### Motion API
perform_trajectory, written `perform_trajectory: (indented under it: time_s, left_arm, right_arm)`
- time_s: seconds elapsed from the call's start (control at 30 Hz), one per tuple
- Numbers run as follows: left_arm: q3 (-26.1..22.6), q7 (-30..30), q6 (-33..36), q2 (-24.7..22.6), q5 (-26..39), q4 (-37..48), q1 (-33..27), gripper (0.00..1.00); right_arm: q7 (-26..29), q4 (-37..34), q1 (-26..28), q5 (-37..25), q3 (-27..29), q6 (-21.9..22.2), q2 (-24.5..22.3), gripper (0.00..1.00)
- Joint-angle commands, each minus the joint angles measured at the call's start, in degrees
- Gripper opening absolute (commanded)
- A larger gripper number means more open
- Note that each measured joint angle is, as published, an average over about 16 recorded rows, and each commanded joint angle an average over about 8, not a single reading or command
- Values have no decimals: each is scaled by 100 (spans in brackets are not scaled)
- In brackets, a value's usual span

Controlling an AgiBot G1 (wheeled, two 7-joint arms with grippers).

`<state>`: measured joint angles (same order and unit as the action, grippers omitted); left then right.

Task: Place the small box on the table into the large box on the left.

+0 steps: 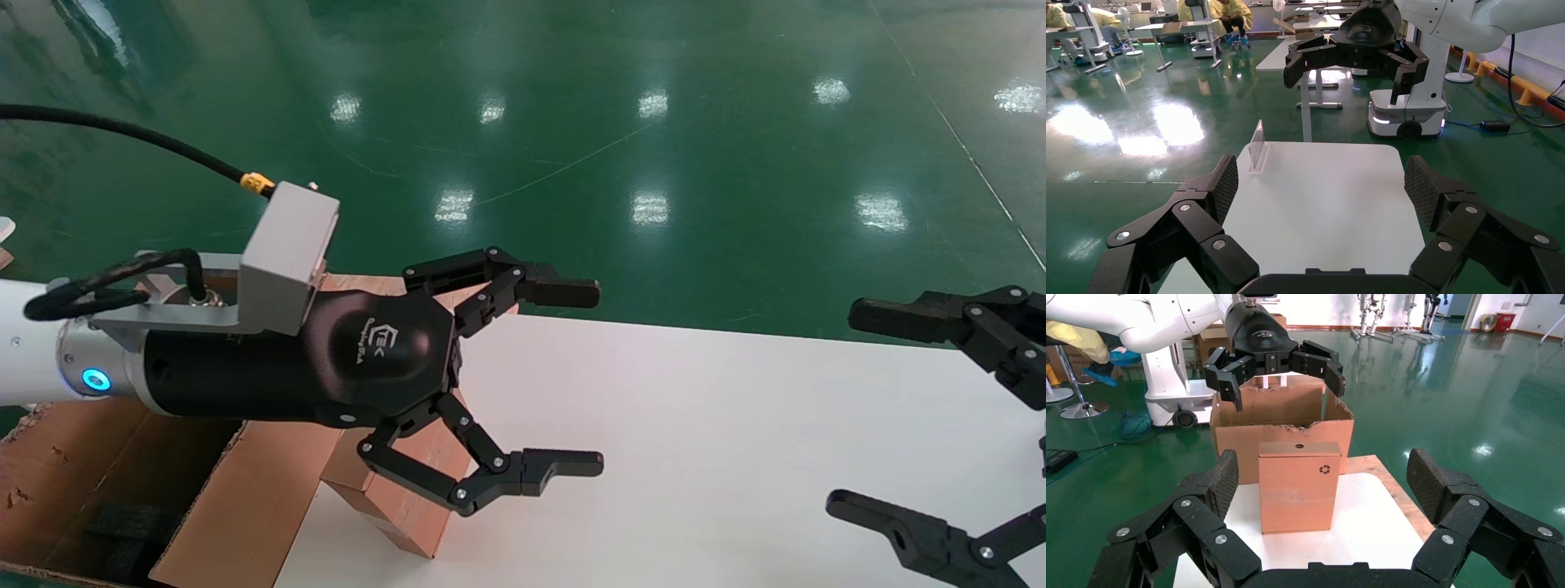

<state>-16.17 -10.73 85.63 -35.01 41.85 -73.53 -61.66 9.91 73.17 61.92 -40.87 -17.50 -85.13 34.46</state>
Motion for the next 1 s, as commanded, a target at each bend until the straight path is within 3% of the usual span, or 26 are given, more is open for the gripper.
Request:
perform_trajectory:
  time_s: [0.03, 0.4, 0.43, 0.67, 0.7, 0.83, 1.0]
  left_arm:
    - [0, 0, 0, 0, 0, 0, 0, 100]
    - [0, 0, 0, 0, 0, 0, 0, 100]
    - [0, 0, 0, 0, 0, 0, 0, 100]
    - [-7, -28, -11, 27, 31, 4, -4, 100]
    - [-12, -52, -23, 42, 48, 1, -12, 100]
    - [-76, -280, -116, 168, 217, -43, -73, 100]
    - [-258, -976, -382, 497, 696, -212, -224, 100]
  right_arm:
    - [0, 0, 0, 0, 0, 0, 0, 100]
    - [0, 0, 0, 0, 0, 0, 0, 100]
    - [0, 0, 0, 0, 0, 0, 0, 92]
    - [0, -1, 0, 0, 0, 0, 0, 5]
    - [0, -1, 0, 0, 0, 0, 0, 0]
    - [-1, -2, 1, 0, -1, -1, 0, 0]
    - [-2, -3, 2, 1, -3, -1, 0, 0]
